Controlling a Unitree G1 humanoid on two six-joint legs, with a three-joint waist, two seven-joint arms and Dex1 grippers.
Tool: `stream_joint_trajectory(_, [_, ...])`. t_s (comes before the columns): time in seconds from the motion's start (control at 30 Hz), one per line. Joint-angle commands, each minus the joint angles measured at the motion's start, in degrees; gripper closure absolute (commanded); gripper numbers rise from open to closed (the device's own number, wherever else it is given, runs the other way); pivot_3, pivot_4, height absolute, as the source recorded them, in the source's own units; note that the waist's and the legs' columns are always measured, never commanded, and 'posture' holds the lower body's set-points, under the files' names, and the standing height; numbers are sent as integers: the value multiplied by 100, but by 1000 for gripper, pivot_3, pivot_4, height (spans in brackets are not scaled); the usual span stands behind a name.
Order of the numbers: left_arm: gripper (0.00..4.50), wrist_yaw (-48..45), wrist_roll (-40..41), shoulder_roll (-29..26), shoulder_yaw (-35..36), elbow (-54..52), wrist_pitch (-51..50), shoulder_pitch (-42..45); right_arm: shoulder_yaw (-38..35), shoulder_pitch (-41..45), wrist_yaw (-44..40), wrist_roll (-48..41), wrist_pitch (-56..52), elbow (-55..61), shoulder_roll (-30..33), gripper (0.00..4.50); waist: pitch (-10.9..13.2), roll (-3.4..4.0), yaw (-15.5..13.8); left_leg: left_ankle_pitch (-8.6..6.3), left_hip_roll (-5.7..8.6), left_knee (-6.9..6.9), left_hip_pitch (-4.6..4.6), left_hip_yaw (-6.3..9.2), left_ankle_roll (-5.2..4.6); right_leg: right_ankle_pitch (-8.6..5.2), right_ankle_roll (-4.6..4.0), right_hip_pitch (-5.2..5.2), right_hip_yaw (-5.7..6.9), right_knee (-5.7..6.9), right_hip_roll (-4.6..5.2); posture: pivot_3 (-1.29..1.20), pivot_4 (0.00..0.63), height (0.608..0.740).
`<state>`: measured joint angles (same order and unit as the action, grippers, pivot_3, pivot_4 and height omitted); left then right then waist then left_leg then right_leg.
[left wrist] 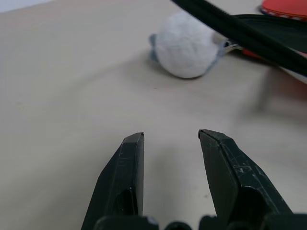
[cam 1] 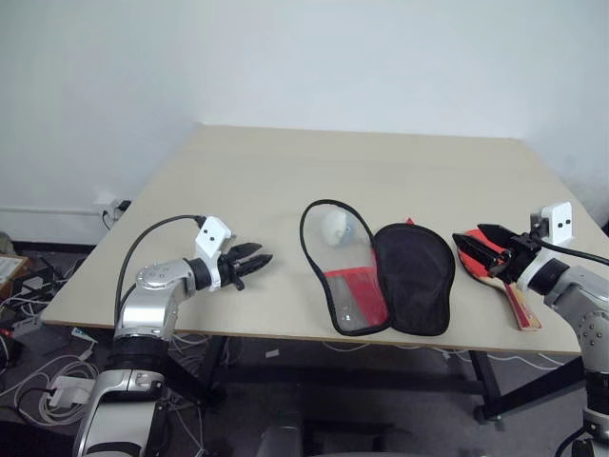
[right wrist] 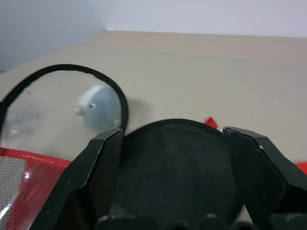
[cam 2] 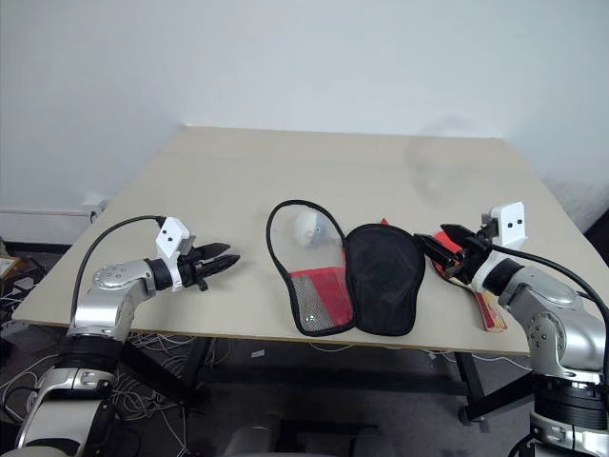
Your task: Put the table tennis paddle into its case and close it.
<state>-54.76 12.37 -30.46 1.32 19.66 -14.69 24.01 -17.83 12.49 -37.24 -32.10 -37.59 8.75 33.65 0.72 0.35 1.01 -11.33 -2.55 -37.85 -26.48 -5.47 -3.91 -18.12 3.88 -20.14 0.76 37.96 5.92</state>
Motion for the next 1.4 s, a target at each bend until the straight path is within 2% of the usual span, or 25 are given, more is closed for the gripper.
stream_joint_trajectory(0.03, [2633,-7,76,-6,-32,-322,-91,3,-27,256,239,38,179,49,-113,883,0,0,-1,0,0,0,0,0,0,0,0,-1,0,0,0,0,0,715])
stream_joint_trajectory(0.4, [2633,-120,191,274,-156,-423,-195,208,-259,-33,499,-44,273,70,-151,883,0,0,-8,6,3,-1,-2,-1,-10,0,0,1,1,0,0,0,0,715])
stream_joint_trajectory(0.7, [2633,-325,111,467,-313,-34,-43,494,-657,-85,685,-120,268,-103,-188,883,0,0,-7,11,3,-1,-1,-1,-19,0,0,1,1,-1,0,0,0,715])
stream_joint_trajectory(1.4, [2633,-994,414,191,-235,-208,-257,320,-572,34,822,-146,190,-52,-261,883,0,0,-4,10,0,0,-1,1,-20,0,0,-1,-2,0,0,0,0,715])
